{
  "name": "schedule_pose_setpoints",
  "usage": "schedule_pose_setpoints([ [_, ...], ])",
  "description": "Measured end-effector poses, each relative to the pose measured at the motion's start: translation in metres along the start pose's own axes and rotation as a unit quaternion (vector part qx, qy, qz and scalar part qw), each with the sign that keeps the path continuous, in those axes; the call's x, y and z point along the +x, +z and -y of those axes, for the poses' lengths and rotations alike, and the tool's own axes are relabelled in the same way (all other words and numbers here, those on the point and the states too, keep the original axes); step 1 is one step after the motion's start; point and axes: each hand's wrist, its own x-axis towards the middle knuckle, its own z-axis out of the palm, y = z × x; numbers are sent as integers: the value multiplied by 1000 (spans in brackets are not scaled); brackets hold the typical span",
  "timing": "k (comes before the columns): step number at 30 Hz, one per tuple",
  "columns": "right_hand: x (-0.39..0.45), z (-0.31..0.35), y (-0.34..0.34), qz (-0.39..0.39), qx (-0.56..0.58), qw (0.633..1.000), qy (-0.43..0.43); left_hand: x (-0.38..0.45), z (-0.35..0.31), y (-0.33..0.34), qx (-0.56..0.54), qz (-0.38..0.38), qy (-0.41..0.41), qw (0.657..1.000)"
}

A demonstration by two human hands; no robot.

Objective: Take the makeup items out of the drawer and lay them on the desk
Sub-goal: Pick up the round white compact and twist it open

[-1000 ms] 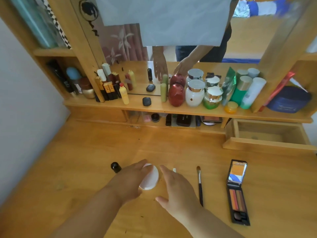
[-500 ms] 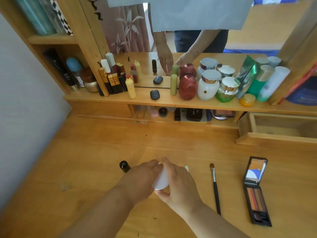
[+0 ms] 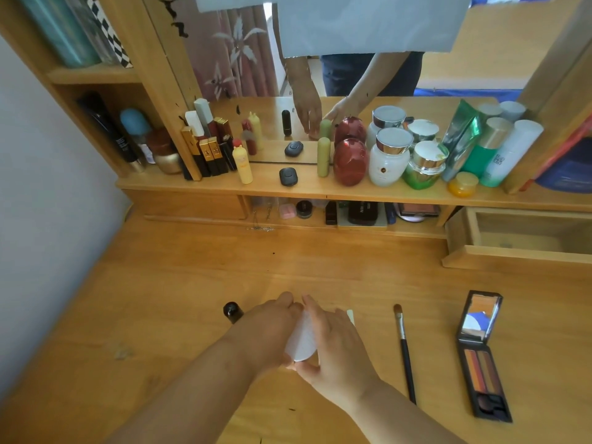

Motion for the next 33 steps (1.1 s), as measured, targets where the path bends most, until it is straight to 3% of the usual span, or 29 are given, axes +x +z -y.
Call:
schedule_pose_setpoints([
  [11,2,2,-5,-9,42,996,77,11,22,-28,-102,89,-22,991],
  [15,-1,1,0,-27,54,994,87,16,27,-43,-189,53,-11,980],
  [20,-1,4,-3,-15,52,994,95,11,20,-31,-133,94,13,987],
  [26,-3,0,-4,-7,45,995,85,8,0,-11,53,3,110,993],
  [29,-4,-1,-3,-15,36,996,83,10,3,-11,27,11,101,994],
  [33,-5,-3,-2,-30,40,995,89,17,19,-17,-91,60,51,993],
])
